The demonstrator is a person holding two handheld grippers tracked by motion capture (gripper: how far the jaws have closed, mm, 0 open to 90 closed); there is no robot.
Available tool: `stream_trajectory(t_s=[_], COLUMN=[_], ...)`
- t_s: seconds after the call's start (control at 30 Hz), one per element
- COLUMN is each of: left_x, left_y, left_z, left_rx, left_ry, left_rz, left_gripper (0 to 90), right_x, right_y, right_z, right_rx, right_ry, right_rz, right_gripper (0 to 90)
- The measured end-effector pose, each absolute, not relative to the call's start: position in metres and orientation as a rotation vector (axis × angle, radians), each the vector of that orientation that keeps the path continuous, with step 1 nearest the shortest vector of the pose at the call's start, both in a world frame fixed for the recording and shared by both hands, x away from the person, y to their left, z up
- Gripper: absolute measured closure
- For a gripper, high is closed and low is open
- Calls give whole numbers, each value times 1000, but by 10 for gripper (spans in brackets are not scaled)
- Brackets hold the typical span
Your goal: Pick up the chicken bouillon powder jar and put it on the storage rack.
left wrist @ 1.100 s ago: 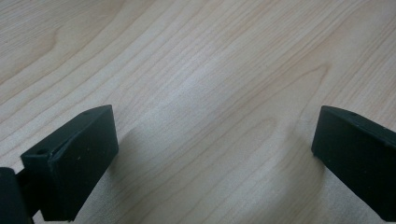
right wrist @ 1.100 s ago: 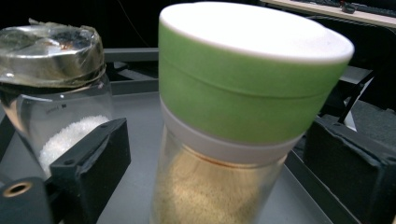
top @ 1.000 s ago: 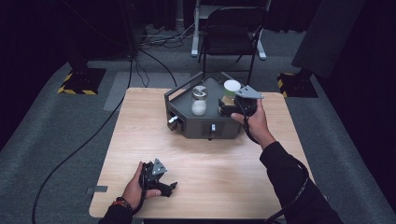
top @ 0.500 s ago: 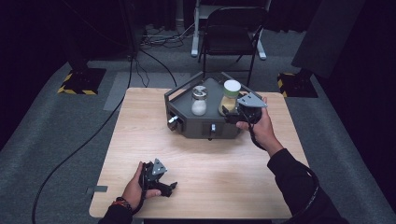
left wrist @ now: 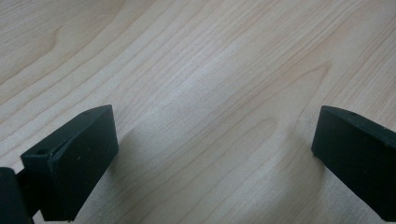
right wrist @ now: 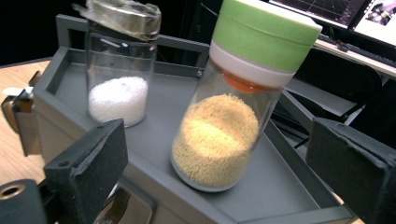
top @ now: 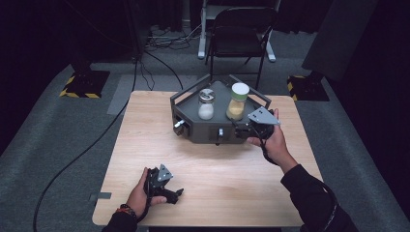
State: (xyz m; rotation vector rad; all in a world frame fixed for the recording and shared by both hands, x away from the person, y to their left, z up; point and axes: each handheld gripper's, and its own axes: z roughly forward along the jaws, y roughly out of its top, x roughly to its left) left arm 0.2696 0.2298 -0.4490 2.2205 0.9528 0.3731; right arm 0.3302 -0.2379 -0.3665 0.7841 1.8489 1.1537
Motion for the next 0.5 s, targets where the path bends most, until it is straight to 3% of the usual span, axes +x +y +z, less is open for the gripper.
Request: stream_trajectory(t_s=[0.5], left_x=[270], left_y=[230], left_z=[-449], left_rx=[2221], left_ry=[953], left_rz=[373], left_gripper=[0], right_x=[307], right_y=[-246], right_z=[-383], right_rx=[692], right_ry=[1858], right_rz=[1167], right_gripper=[53])
